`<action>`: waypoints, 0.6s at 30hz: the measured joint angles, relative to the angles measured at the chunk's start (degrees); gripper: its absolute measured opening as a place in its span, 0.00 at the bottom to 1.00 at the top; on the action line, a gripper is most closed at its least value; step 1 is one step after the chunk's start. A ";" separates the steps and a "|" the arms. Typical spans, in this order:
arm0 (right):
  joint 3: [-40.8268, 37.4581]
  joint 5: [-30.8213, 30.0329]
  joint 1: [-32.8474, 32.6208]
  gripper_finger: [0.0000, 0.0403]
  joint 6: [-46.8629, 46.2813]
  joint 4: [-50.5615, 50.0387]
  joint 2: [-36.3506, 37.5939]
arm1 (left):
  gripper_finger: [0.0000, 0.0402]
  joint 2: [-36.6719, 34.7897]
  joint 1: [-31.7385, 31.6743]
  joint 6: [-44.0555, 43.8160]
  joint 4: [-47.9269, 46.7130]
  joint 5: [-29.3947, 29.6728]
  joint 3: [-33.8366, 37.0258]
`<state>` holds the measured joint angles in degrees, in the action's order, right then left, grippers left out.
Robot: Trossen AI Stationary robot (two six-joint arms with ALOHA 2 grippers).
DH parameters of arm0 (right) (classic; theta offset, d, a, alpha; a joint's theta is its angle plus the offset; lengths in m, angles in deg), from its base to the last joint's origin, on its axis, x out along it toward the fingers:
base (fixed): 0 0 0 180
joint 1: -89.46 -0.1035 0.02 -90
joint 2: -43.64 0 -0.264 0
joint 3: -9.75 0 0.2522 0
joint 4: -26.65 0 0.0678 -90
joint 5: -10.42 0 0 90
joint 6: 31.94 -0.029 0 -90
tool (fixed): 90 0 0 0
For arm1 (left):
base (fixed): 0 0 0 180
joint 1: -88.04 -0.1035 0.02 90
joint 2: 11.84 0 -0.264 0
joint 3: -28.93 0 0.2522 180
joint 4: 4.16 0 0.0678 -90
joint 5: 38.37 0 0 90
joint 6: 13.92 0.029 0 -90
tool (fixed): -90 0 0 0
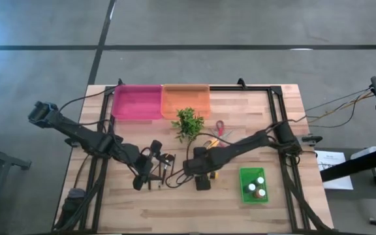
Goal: Pick & Place Paint Supplies
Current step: Put the yellow paint bottle into the green bin
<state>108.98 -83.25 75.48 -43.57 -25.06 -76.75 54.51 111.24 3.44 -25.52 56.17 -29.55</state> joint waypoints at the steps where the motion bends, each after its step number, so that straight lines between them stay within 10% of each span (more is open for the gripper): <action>1: 0.61 -0.29 0.00 0.61 -0.18 -0.81 -0.47 | 0.71 0.00 0.00 -0.03 -0.15 -0.01 0.08; 18: 1.22 2.43 -0.81 0.61 -4.53 -3.81 1.26 | 0.71 0.00 0.00 0.14 0.27 -0.01 0.08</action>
<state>110.20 -80.82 74.67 -48.10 -28.87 -75.49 54.51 111.24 3.57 -25.25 56.16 -29.47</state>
